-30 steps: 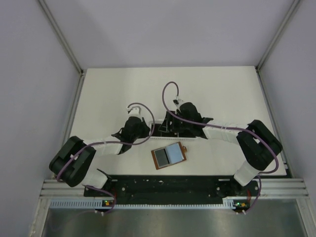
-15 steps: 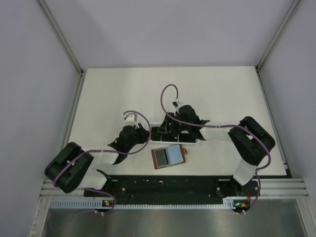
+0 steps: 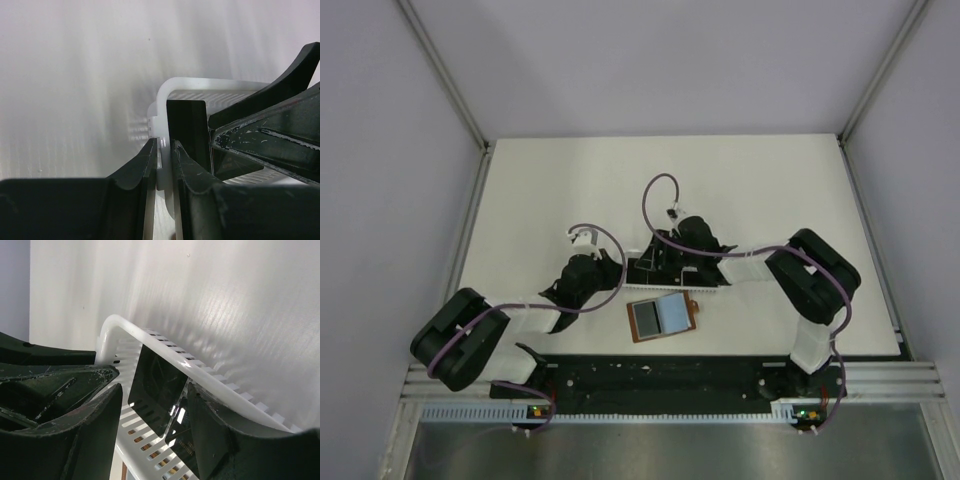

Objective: Put the credit cards into the card holder
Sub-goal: Pick up the credit card from the storage box.

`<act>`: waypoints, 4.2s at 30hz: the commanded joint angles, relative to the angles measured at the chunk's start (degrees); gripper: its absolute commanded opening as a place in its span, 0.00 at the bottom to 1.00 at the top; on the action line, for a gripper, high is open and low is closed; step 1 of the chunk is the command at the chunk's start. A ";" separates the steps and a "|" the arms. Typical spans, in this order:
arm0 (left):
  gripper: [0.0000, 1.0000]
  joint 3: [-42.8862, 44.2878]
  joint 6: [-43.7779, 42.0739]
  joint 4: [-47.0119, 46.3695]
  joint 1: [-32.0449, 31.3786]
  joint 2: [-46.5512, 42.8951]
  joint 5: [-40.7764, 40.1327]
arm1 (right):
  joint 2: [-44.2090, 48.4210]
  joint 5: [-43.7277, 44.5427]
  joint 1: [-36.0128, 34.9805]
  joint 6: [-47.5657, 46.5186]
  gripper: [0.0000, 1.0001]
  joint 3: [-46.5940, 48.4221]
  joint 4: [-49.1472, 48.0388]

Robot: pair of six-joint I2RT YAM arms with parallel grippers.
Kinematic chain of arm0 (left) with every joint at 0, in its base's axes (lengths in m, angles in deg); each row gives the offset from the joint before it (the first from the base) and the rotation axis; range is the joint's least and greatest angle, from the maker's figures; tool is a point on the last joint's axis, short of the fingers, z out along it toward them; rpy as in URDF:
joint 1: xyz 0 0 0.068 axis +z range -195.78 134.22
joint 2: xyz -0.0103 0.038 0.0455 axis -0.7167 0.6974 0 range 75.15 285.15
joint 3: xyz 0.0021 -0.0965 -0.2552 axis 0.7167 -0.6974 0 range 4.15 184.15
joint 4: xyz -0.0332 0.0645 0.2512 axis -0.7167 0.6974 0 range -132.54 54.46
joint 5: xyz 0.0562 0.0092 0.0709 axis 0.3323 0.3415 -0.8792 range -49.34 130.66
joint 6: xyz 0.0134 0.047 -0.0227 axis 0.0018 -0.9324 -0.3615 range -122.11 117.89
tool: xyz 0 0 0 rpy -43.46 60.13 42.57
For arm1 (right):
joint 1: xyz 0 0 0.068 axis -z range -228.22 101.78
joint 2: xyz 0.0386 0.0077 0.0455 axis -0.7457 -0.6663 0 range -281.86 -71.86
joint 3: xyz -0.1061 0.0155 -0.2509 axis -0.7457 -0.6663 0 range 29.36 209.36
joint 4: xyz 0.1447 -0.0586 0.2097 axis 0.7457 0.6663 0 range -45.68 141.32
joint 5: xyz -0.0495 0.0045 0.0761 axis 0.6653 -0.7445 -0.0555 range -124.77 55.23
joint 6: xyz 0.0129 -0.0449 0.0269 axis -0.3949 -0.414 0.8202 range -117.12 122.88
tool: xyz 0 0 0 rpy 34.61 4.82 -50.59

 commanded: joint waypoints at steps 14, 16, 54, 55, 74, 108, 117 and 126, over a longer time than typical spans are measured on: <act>0.00 0.32 0.61 -4.84 -0.42 -0.22 1.25 | -2.12 -8.42 -0.21 4.53 0.51 -1.12 -15.71; 0.00 0.41 0.69 -4.93 -0.42 0.13 1.34 | -1.94 -9.21 -0.21 5.05 0.50 -1.74 -17.64; 0.00 0.23 1.40 -3.87 -0.50 0.05 -1.48 | 1.22 8.71 -1.35 3.82 0.49 -2.62 -2.27; 0.00 0.23 1.40 -3.87 -0.51 0.05 -1.39 | 1.05 9.06 -1.35 4.09 0.50 -2.79 -2.36; 0.00 0.67 1.31 -5.63 -0.51 1.89 -0.33 | -5.81 3.45 -1.44 9.80 0.51 -3.41 -14.66; 0.00 3.04 4.74 0.95 -0.07 0.31 -8.68 | 6.39 4.75 0.06 3.04 0.04 -10.70 -20.47; 0.00 5.85 5.44 5.35 1.43 0.49 -9.65 | 14.84 6.96 2.60 5.05 0.00 -11.76 -14.32; 0.33 5.76 3.33 4.83 1.43 -2.85 -7.54 | 22.92 -3.49 8.40 32.88 0.00 -10.88 -7.89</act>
